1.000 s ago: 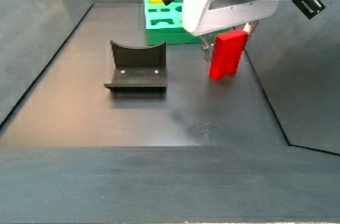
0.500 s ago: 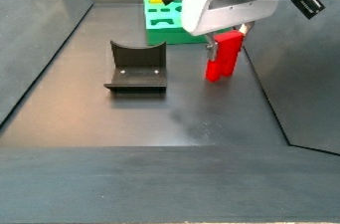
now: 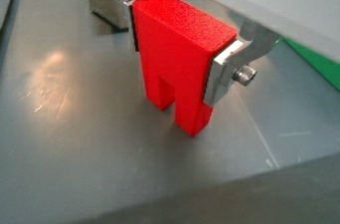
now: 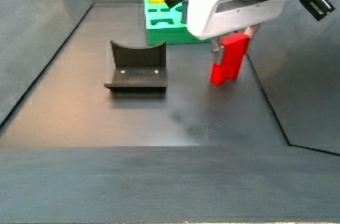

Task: Pick up the double-square object. Move up. Move to above the board. Insert the double-square object.
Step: Pick up the double-square object, then move up, then move to above the board.

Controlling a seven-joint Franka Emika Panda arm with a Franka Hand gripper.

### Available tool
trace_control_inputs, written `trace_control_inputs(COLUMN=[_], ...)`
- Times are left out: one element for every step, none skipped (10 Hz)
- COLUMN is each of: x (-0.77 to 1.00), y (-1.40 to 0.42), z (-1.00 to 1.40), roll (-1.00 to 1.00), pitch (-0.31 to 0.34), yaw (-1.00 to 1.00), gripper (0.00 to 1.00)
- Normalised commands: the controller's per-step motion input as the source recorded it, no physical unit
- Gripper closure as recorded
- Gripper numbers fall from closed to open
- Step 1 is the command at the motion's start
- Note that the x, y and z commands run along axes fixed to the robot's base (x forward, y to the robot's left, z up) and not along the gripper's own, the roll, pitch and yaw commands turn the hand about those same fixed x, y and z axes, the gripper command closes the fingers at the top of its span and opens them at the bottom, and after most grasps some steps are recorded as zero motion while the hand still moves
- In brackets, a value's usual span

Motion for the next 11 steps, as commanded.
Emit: trace_control_inputs(x=[0.0,0.0,0.0,-0.04,-0.08,-0.06,-0.05,-0.04,0.29,0.31,0.3], y=[0.0,0.0,0.0,-0.06,-0.05,-0.03,-0.01,0.0,0.2,0.21,0.2], z=[0.0,0.0,0.83,0.82,0.72,0.56,0.46,0.31,1.0,1.0,1.0], roll=[0.0,0.0,0.0,-0.01,0.0,0.02,0.03,0.05,0.06,0.07,0.06], pitch=[0.0,0.0,0.0,0.015,0.035,0.036,0.041,0.039,0.26,0.265,0.275], yaw=[0.0,0.0,0.0,-0.02,-0.02,-0.02,-0.02,-0.02,0.06,0.06,0.04], gripper=[1.0,1.0,1.0,1.0,1.0,1.0,1.0,1.0,1.0,1.0,1.0])
